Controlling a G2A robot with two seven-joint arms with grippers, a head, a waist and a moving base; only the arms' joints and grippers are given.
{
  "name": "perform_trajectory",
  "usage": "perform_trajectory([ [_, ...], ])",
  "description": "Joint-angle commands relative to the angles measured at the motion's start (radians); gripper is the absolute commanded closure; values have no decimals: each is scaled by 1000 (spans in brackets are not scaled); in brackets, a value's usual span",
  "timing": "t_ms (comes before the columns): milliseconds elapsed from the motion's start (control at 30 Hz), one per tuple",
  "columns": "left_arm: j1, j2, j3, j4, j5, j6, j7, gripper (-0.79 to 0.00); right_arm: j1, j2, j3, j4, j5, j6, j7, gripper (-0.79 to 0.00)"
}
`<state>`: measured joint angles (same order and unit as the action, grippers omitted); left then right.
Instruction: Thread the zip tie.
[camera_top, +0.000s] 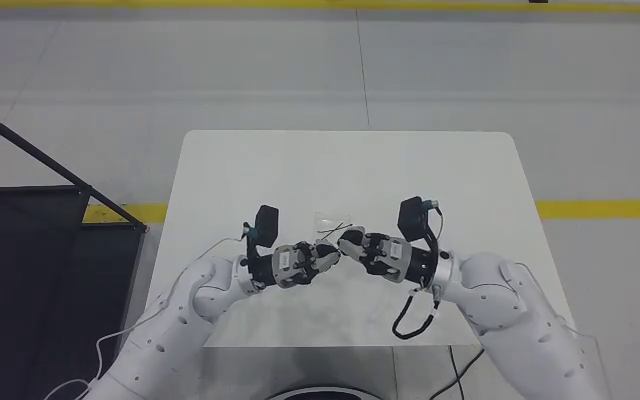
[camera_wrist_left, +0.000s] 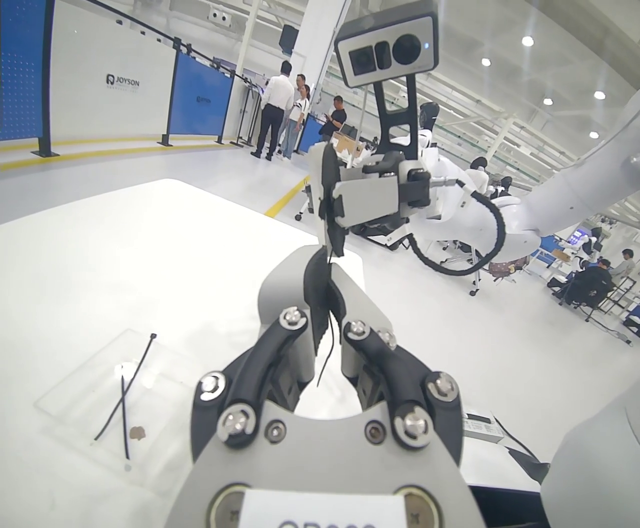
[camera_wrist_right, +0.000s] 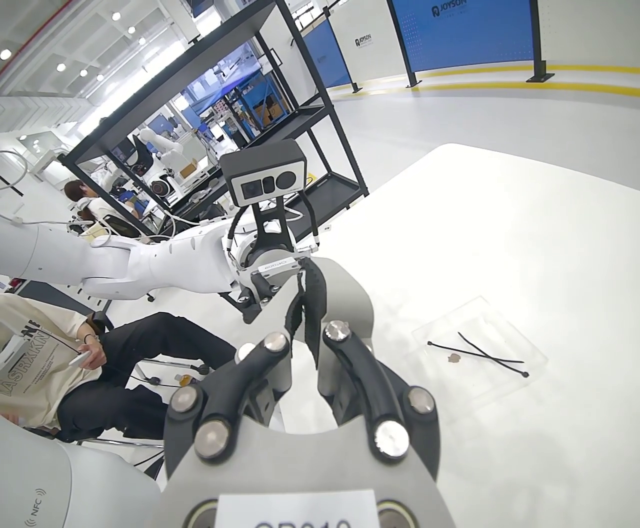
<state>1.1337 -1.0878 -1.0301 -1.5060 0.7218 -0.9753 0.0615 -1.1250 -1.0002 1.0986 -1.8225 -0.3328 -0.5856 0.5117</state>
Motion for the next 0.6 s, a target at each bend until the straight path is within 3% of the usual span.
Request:
perform_trajectory([
  [0,2,-2,-7,2,-1,8,14,0,-11,2,16,5,8,-12,-6,-773],
  [267,14,-8,-36,9,-27,8,83,0,-91,17,79,22,63,-101,10,-733],
  [567,12,-20,-26,4,-38,-21,102,0,-44,-5,-34,96,46,-109,31,-585],
])
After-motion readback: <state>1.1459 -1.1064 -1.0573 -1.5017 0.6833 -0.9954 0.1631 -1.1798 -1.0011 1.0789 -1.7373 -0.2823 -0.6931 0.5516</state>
